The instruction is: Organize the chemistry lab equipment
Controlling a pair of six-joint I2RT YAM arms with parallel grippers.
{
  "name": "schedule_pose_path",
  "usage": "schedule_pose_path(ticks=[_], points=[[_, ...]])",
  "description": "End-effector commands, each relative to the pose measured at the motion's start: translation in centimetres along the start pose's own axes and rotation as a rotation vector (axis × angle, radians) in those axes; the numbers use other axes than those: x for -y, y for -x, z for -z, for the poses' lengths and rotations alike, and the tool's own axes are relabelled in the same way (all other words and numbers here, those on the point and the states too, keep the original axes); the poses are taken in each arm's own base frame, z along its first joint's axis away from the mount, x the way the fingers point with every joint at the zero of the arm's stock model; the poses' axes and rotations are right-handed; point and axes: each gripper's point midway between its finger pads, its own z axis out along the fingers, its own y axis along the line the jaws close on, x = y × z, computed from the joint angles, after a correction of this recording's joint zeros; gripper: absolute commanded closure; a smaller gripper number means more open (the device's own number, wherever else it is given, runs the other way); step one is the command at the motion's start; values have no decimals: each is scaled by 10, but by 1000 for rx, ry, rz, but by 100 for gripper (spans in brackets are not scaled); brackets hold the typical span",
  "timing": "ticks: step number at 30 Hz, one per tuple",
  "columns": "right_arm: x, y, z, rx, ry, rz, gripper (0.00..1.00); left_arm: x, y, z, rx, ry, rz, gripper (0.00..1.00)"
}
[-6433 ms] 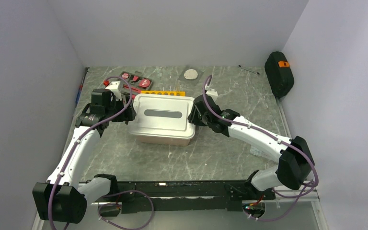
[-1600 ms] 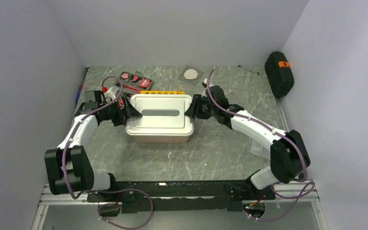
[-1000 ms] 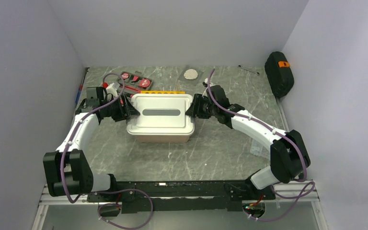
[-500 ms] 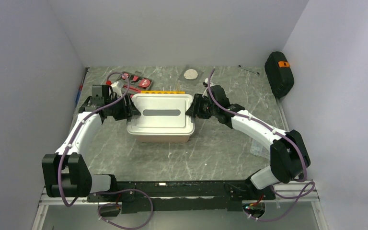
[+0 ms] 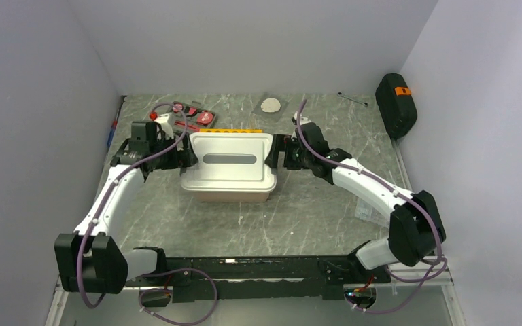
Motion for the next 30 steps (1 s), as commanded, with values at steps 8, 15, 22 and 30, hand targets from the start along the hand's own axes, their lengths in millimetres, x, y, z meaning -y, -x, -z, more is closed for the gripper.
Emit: schedule_pose_path(ticks=[8, 15, 22, 30], points=[[19, 68, 86, 308, -149, 48, 0, -28, 58, 89, 443, 281, -78, 1], [63, 100, 162, 674, -353, 62, 0, -33, 75, 158, 715, 415, -109, 1], [86, 105, 222, 923, -443, 152, 0, -22, 71, 181, 842, 374, -155, 1], [101, 93, 241, 985, -487, 173, 0, -19, 64, 182, 874, 344, -174, 1]])
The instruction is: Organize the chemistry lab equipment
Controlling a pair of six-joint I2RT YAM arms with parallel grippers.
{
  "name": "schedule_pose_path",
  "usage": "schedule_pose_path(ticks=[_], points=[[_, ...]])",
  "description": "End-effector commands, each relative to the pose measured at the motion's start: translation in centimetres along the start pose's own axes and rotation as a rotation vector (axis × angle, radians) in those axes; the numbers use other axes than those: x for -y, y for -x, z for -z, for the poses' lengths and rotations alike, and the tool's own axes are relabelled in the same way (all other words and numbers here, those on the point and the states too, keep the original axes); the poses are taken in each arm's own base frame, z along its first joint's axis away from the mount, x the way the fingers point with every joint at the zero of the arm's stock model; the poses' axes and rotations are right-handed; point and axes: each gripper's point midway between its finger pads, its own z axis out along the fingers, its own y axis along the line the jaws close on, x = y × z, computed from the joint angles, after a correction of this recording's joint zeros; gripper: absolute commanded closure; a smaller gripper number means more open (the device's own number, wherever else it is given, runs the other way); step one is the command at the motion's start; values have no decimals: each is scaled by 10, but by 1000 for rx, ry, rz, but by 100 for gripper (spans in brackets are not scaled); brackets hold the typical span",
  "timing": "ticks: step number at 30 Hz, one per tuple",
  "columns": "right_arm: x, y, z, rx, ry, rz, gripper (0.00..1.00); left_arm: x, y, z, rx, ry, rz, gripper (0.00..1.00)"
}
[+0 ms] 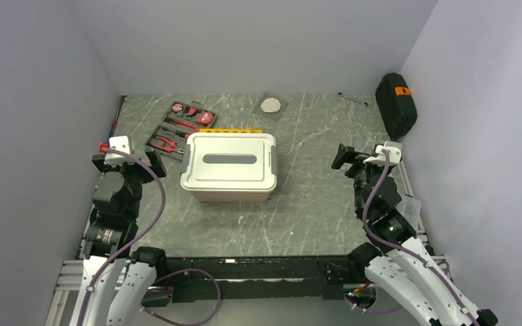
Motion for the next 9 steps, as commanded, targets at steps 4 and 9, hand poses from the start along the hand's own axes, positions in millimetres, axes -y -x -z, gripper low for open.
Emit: schedule_pose_path(ticks=[4, 9], points=[[14, 19, 4, 75, -52, 20, 0, 1, 16, -1, 69, -1, 1, 1], [15, 20, 4, 80, -58, 21, 0, 0, 15, -1, 66, 5, 10, 1]])
